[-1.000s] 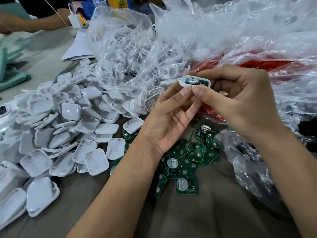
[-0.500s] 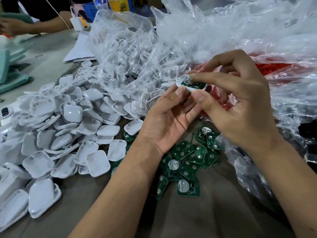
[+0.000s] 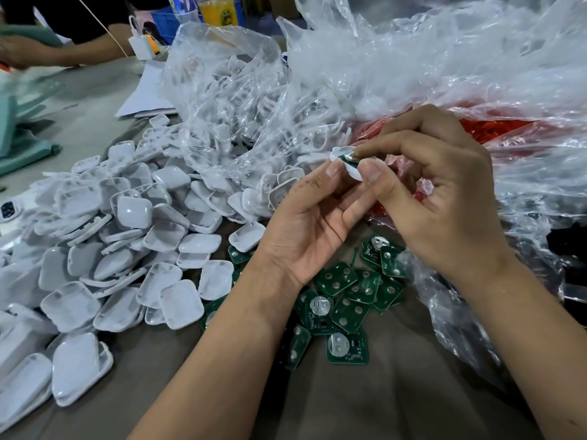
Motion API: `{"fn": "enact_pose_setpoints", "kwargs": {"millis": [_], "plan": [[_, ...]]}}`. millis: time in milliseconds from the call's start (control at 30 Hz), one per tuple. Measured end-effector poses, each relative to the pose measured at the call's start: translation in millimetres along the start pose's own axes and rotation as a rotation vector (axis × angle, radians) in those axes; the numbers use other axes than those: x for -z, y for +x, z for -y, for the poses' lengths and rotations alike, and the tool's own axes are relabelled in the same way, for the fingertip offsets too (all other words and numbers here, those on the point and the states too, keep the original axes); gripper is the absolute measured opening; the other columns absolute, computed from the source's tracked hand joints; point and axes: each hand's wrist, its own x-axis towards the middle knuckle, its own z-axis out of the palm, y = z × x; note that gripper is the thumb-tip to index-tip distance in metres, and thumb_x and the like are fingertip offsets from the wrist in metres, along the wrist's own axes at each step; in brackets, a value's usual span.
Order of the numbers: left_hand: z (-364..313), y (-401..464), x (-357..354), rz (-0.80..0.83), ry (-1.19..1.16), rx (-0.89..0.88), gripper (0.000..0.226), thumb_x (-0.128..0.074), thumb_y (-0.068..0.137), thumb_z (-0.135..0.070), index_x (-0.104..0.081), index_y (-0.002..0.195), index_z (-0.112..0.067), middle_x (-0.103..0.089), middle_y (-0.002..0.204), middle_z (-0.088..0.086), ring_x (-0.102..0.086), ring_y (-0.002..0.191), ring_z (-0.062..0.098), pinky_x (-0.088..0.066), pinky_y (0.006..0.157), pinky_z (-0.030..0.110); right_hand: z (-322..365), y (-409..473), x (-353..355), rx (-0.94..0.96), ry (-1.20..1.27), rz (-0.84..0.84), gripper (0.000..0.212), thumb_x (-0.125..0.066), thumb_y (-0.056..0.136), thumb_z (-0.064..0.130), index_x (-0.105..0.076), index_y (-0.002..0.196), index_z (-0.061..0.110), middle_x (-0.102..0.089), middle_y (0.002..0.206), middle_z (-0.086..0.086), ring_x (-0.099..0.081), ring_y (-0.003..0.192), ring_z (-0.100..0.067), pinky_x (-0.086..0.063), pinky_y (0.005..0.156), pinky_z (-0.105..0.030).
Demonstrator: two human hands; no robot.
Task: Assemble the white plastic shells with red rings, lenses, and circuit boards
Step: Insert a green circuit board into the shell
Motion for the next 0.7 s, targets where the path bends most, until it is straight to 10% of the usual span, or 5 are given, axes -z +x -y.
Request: {"fn": "enact_pose_setpoints", "kwargs": {"millis": [167,367,500,700], "plan": [[-1,1,-3,-0.056,0.016,-0.018,0.020,-0.059,0.095,-0.009,-0.074,0.097,0.004,-0.074,0.099,0.021,-0.076,0.091,0.029,-0.063,0.080,0.032,1,1,-2,-0.071,0.117,-0.017,0.034,-0.063,0.103,0.034,-0.071,0.119,0.005,-0.069,0.109,-0.007,-0.068,0.104,-0.020,-0.059,0.083,-0.042],[-12,-3,-12,-0.073,-0.035,-0.113,0.052,-0.072,0.078,-0.012,-0.060,0.122,0.011,-0.069,0.111,0.027,-0.072,0.099,0.036,-0.064,0.081,0.032,0,16,-3,-0.258,0.180,-0.120,0.018,-0.060,0.105,0.029,-0.073,0.095,0.024,-0.072,0.079,0.003,-0.061,0.058,-0.013,-0.046,0.052,-0.031],[-33,-9,-16,-0.027,-0.054,-0.175,0.041,-0.057,0.091,-0.015,-0.057,0.124,0.009,-0.066,0.113,0.023,-0.069,0.101,0.035,-0.063,0.079,0.029,-1,7,-16,-0.323,0.048,0.240,0.010,-0.071,0.097,0.020,-0.077,0.093,0.026,-0.073,0.084,0.015,-0.067,0.069,0.002,-0.052,0.063,-0.012],[-67,-23,-19,0.072,-0.208,-0.239,0.043,-0.061,0.087,-0.011,-0.056,0.124,0.011,-0.064,0.115,0.026,-0.063,0.108,0.039,-0.063,0.082,0.036,30,5,-58,0.087,-0.134,0.673,0.016,-0.071,0.090,0.008,-0.076,0.104,0.014,-0.062,0.105,0.002,-0.054,0.104,-0.020,-0.049,0.092,-0.038]]}}
